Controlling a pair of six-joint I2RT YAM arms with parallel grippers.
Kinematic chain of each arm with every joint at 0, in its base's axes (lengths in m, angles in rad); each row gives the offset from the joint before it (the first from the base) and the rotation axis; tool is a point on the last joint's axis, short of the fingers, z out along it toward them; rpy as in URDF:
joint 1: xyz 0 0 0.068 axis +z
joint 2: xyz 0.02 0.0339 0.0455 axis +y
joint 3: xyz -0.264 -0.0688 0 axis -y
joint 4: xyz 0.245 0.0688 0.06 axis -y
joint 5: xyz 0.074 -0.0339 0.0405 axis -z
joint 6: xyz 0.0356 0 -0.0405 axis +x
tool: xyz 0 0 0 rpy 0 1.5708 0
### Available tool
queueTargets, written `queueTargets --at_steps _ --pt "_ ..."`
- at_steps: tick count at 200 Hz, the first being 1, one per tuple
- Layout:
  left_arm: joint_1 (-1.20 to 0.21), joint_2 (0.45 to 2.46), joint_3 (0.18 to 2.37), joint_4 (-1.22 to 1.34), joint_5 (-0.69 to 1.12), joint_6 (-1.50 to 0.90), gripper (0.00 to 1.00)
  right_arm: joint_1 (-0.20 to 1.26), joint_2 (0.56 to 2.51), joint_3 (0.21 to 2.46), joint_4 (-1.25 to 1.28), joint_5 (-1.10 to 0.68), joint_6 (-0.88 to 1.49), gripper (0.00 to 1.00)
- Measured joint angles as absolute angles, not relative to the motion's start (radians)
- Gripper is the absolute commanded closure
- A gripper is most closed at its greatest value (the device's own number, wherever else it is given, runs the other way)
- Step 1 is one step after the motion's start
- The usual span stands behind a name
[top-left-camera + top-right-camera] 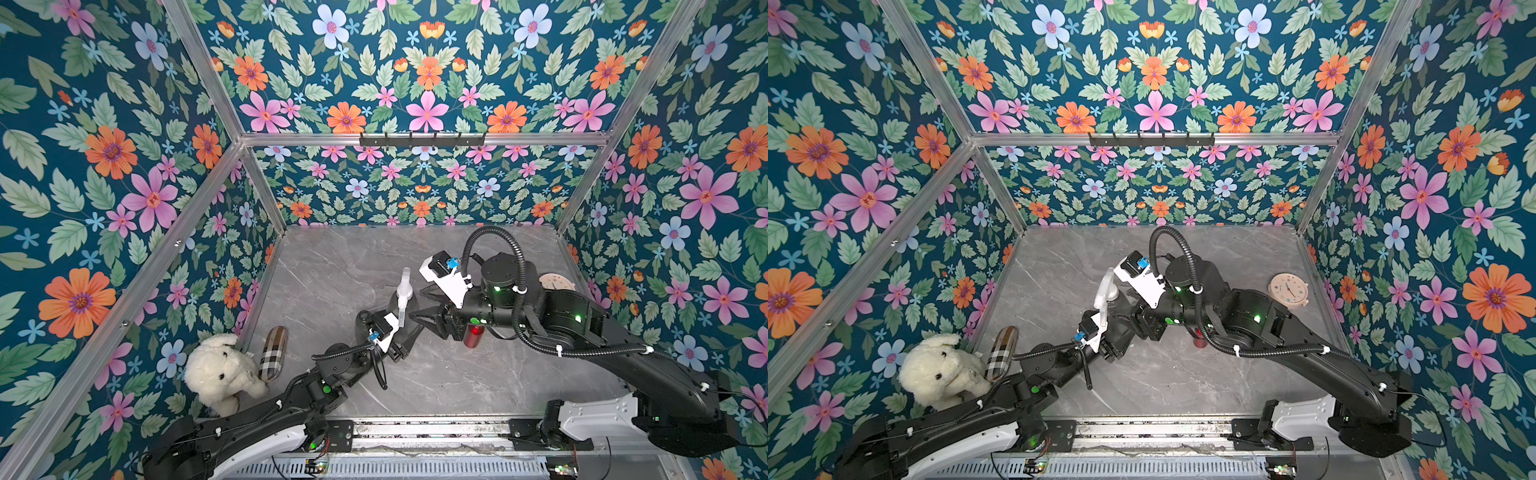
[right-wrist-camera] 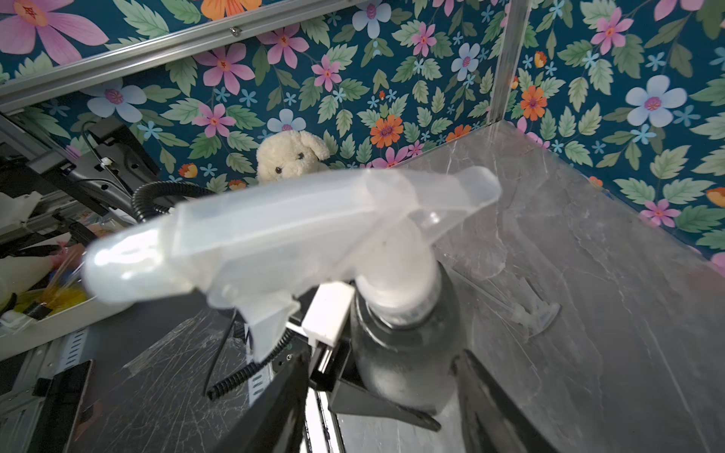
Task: Attach spray nozzles to spray bottles
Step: Screw the spray nozzle on the spray bottle.
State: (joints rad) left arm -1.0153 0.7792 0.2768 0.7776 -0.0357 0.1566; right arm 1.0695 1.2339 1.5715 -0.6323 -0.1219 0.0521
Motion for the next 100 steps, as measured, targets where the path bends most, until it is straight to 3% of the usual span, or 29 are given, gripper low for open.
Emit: queueTargets --at_steps 100 --pt "-1.015 0.691 0.283 0.717 0.164 0.117 1.0 0.945 1.151 1.494 -0.524 -0.45 -0.003 0.38"
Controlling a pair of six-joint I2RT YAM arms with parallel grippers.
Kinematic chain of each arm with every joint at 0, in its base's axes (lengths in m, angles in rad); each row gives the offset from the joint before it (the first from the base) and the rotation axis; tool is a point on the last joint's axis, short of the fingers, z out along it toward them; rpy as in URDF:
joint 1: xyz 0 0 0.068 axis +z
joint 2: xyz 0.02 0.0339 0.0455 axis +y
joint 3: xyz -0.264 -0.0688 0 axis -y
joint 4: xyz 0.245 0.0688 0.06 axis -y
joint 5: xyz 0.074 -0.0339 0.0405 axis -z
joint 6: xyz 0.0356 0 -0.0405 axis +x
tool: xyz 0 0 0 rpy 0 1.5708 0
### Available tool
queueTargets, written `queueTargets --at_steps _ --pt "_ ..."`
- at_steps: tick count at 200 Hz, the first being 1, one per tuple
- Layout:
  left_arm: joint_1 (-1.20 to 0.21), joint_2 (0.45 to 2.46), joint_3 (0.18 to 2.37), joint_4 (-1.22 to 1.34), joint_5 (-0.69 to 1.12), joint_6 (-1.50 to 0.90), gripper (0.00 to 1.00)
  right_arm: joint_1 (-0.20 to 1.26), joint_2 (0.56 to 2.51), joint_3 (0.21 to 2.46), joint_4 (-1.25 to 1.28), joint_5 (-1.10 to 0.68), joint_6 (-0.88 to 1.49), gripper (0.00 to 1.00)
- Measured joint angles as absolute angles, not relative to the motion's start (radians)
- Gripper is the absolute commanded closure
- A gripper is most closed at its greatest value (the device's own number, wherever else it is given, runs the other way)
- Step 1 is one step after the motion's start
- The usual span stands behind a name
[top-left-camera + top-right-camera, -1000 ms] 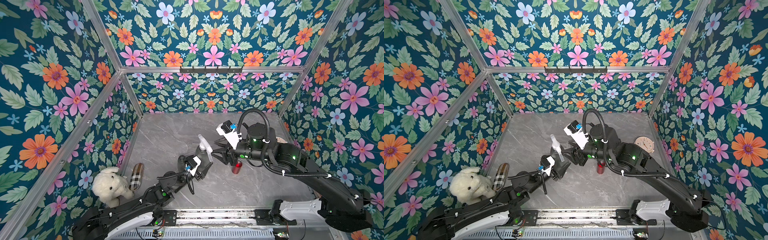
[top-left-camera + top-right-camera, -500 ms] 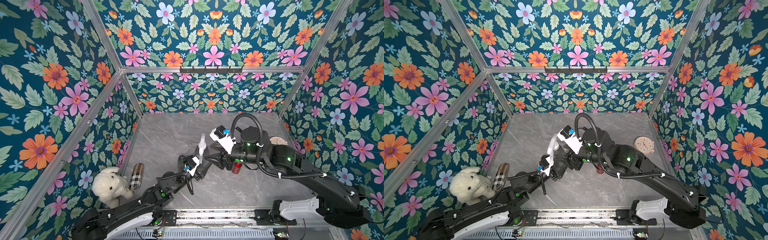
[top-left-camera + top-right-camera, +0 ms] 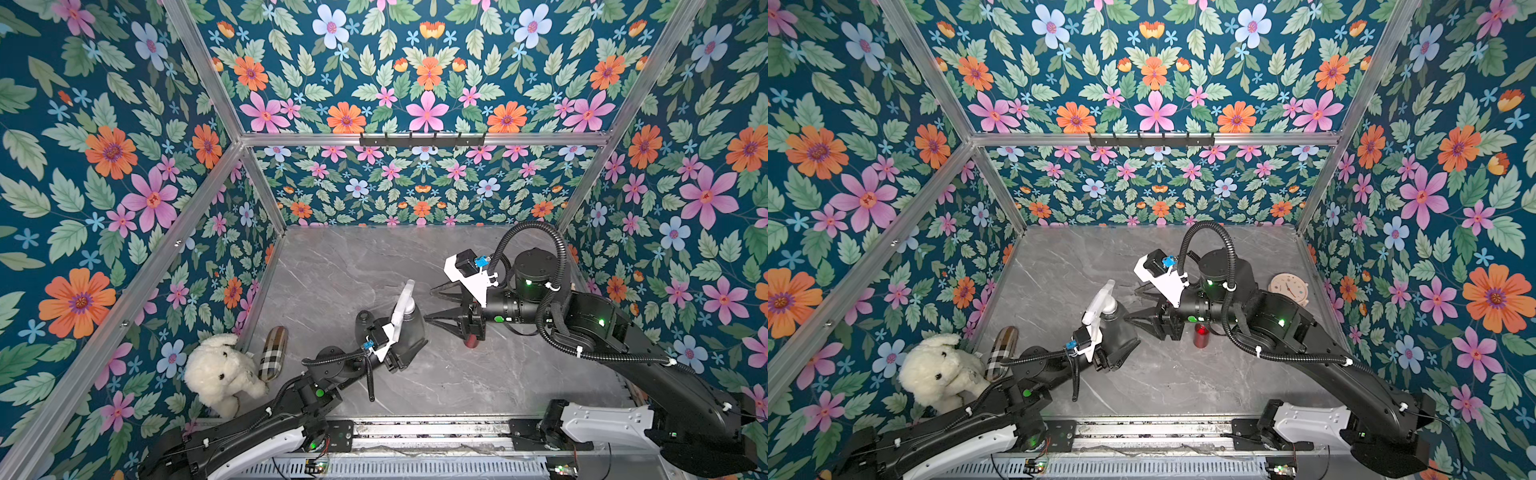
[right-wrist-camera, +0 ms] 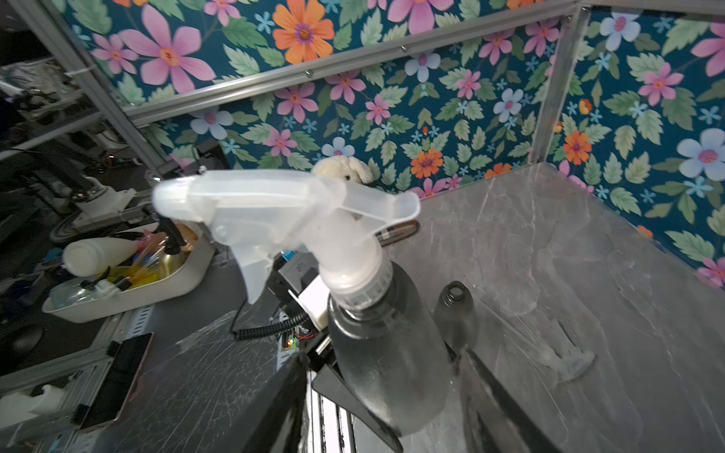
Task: Attach spray nozzles to spray bottles
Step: Screw the spray nozzle on the spray bottle.
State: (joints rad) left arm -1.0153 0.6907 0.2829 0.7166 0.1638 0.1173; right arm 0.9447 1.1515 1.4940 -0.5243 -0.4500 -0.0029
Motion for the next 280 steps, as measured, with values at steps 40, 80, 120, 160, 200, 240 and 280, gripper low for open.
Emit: queueTargets --at_steps 40,80,120,160,200,240,280 --pt "-1.015 0.694 0.292 0.694 0.203 0.106 1.0 0.942 1.222 1.553 -0.512 -0.53 -0.028 0.38" --pt "-1.015 0.695 0.292 0.685 0.237 0.099 1.0 0.939 1.259 1.589 -0.513 -0.579 -0.037 0.36" --pt "-1.015 0.676 0.292 0.682 0.289 0.086 1.0 0.927 1.279 1.617 -0.534 -0.657 -0.065 0.35" --pt "-1.015 0.666 0.292 0.682 0.35 0.084 1.0 0.913 1.301 1.662 -0.604 -0.738 -0.105 0.35" --pt "-1.013 0.691 0.303 0.681 0.394 0.078 1.0 0.913 1.337 1.716 -0.665 -0.788 -0.143 0.37" --pt "-1.01 0.691 0.304 0.681 0.416 0.073 1.0 0.913 1.365 1.749 -0.698 -0.81 -0.171 0.42" --pt "-1.007 0.7 0.302 0.682 0.417 0.059 1.0 0.913 1.366 1.738 -0.696 -0.809 -0.171 0.56"
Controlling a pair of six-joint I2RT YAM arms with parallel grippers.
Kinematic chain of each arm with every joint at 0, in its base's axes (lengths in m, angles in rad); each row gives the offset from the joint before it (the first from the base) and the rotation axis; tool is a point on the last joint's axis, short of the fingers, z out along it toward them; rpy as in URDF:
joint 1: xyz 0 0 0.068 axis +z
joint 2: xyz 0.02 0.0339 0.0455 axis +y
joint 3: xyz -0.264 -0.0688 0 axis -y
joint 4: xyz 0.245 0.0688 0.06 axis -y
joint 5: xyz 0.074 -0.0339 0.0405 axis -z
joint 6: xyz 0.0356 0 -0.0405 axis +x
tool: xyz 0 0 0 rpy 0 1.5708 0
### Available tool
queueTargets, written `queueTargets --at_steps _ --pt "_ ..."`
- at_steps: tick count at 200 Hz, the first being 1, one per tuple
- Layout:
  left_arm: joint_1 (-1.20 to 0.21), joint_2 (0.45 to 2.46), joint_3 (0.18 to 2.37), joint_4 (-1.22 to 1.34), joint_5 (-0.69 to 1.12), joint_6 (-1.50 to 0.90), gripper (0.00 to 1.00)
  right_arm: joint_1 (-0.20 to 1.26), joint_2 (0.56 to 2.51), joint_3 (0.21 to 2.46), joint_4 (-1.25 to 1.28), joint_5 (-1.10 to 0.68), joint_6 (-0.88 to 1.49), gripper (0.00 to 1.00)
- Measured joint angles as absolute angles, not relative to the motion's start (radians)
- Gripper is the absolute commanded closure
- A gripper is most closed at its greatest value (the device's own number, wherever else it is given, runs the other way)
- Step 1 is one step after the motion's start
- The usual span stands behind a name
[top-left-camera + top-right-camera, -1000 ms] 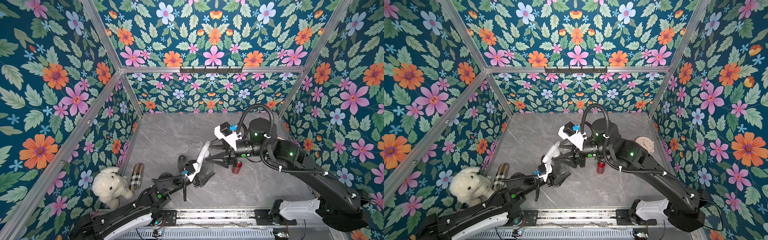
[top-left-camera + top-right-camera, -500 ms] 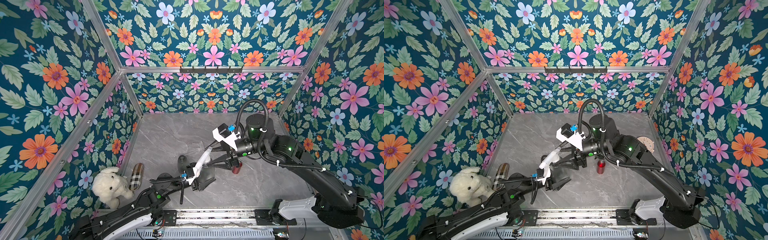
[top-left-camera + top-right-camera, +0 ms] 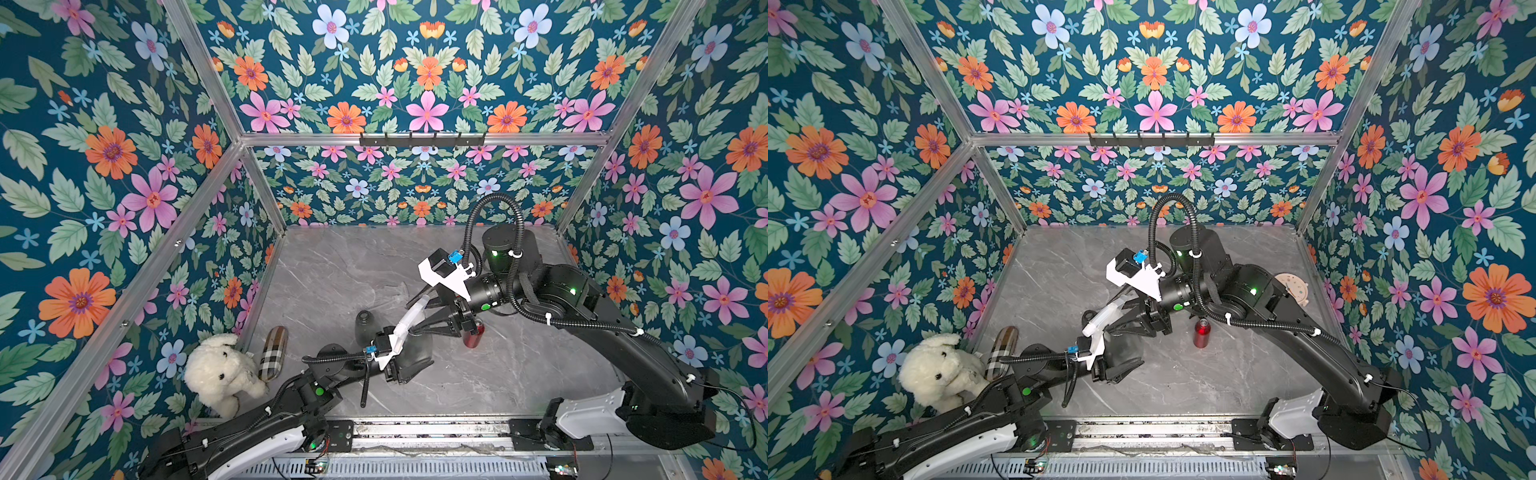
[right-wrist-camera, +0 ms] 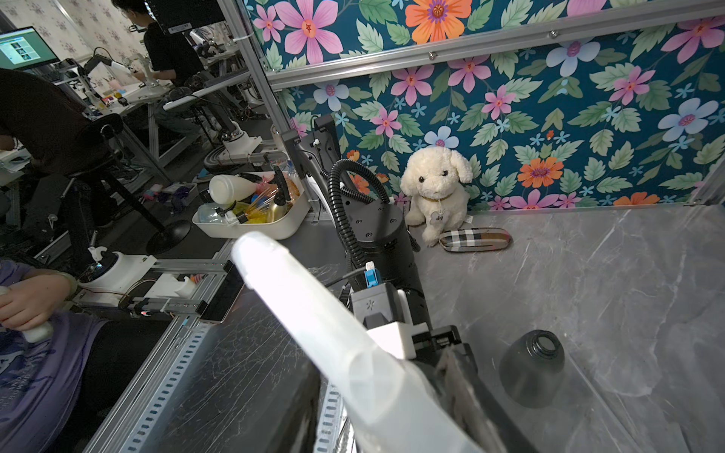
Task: Attach spray nozzles to spray bottles
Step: Screw the spray nozzle on the spray bottle.
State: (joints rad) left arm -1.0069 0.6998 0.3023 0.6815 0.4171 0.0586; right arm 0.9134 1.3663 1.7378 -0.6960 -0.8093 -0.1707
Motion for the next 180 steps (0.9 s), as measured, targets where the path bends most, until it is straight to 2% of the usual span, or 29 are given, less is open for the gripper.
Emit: queueTargets --at_steps 74,116,180 --pt "-1.003 0.699 0.3 0.684 0.404 0.059 1.0 0.912 1.327 1.643 -0.593 -0.782 -0.156 0.73" --pt "-1.003 0.691 0.29 0.686 0.359 0.06 1.0 0.919 1.299 1.58 -0.517 -0.743 -0.131 0.76" --pt "-1.003 0.692 0.298 0.7 0.273 0.075 1.0 0.97 1.271 1.522 -0.399 -0.583 -0.131 0.78"
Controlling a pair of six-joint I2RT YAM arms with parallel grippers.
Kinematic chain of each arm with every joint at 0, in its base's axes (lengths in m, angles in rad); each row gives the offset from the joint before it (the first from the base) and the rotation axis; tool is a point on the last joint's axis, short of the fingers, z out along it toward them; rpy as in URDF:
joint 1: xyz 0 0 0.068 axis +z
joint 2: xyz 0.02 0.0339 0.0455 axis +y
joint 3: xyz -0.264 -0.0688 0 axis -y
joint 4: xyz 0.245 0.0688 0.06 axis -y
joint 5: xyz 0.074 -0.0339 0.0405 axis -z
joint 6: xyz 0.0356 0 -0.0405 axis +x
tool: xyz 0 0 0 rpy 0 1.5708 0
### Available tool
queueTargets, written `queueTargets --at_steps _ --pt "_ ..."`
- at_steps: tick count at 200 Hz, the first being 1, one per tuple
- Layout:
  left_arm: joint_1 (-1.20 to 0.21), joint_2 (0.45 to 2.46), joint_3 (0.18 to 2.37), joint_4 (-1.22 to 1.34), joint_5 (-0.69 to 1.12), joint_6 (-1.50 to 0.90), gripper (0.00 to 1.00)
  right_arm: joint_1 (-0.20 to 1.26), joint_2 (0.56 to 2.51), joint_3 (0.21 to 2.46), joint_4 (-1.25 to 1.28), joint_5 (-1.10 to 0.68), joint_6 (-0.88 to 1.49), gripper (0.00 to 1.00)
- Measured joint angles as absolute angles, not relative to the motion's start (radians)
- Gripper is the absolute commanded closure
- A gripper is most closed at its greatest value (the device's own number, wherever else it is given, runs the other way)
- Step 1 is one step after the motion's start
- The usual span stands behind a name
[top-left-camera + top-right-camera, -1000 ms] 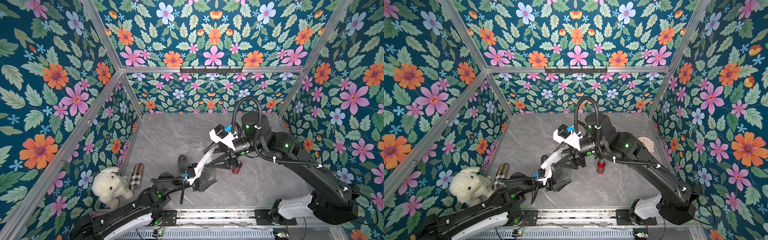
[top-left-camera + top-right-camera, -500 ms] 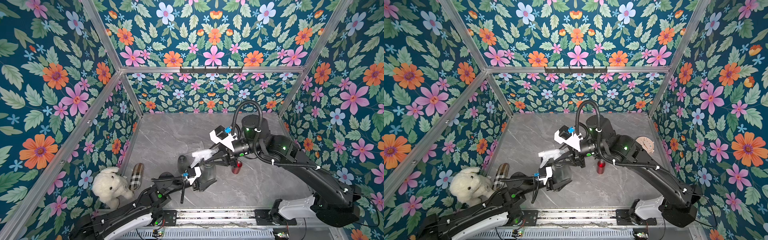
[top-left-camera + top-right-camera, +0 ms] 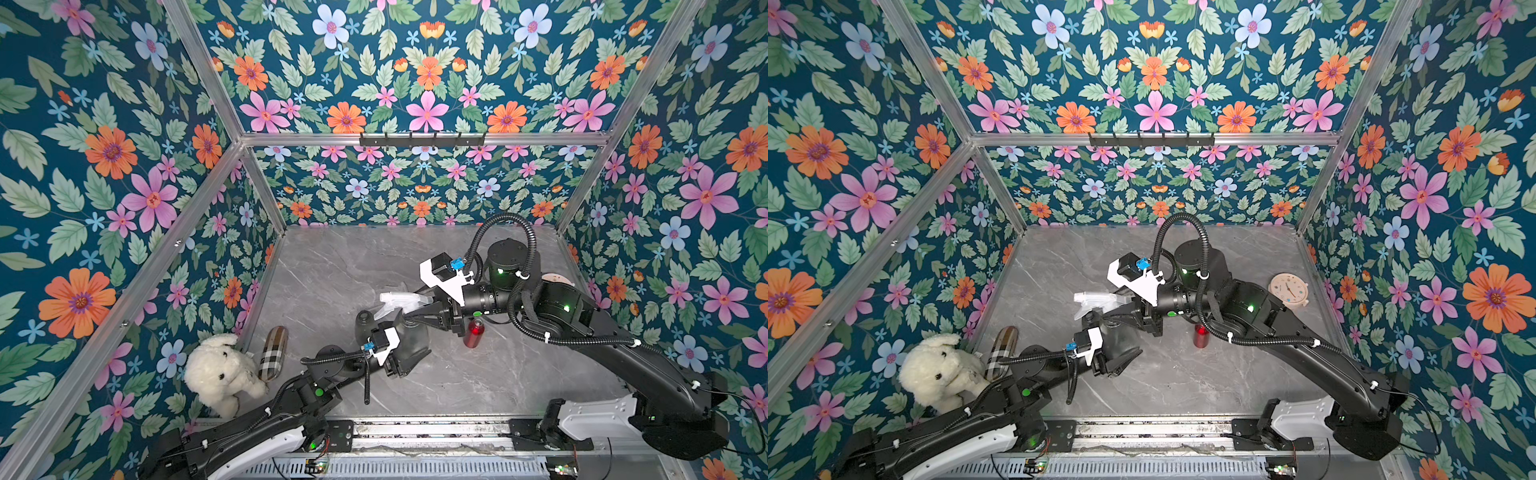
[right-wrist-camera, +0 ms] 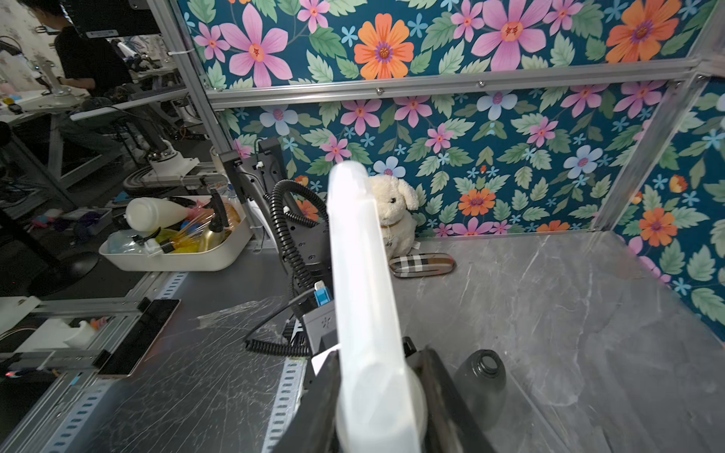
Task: Attach spray nozzles to spray bottles
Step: Screw the spray nozzle on the spray bottle.
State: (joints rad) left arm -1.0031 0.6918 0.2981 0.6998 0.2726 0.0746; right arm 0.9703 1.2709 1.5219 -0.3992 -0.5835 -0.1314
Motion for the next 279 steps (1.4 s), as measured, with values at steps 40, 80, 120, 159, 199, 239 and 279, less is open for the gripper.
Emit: queueTargets --at_steps 40,80,120,159,199,239,279 --pt "-1.003 0.704 0.308 0.695 0.186 0.086 1.0 0.996 1.246 1.436 -0.261 -0.463 -0.08 0.8" --pt "-1.002 0.743 0.331 0.702 0.093 0.09 1.0 1.03 1.236 1.365 -0.142 -0.282 -0.009 0.81" --pt "-1.002 0.79 0.36 0.704 0.024 0.106 1.0 1.083 1.224 1.292 -0.03 -0.075 0.038 0.8" --pt "-1.002 0.82 0.384 0.701 -0.049 0.107 1.0 1.156 1.271 1.296 0.037 0.178 0.075 0.79" --pt "-1.001 0.843 0.397 0.708 -0.138 0.09 1.0 1.227 1.39 1.43 -0.027 0.437 0.144 0.78" --pt "-1.001 0.871 0.403 0.693 -0.206 0.086 1.0 1.258 1.466 1.502 -0.103 0.622 0.231 0.75" --pt "-1.002 0.864 0.403 0.669 -0.207 0.107 1.0 1.264 1.442 1.482 -0.101 0.644 0.241 0.62"
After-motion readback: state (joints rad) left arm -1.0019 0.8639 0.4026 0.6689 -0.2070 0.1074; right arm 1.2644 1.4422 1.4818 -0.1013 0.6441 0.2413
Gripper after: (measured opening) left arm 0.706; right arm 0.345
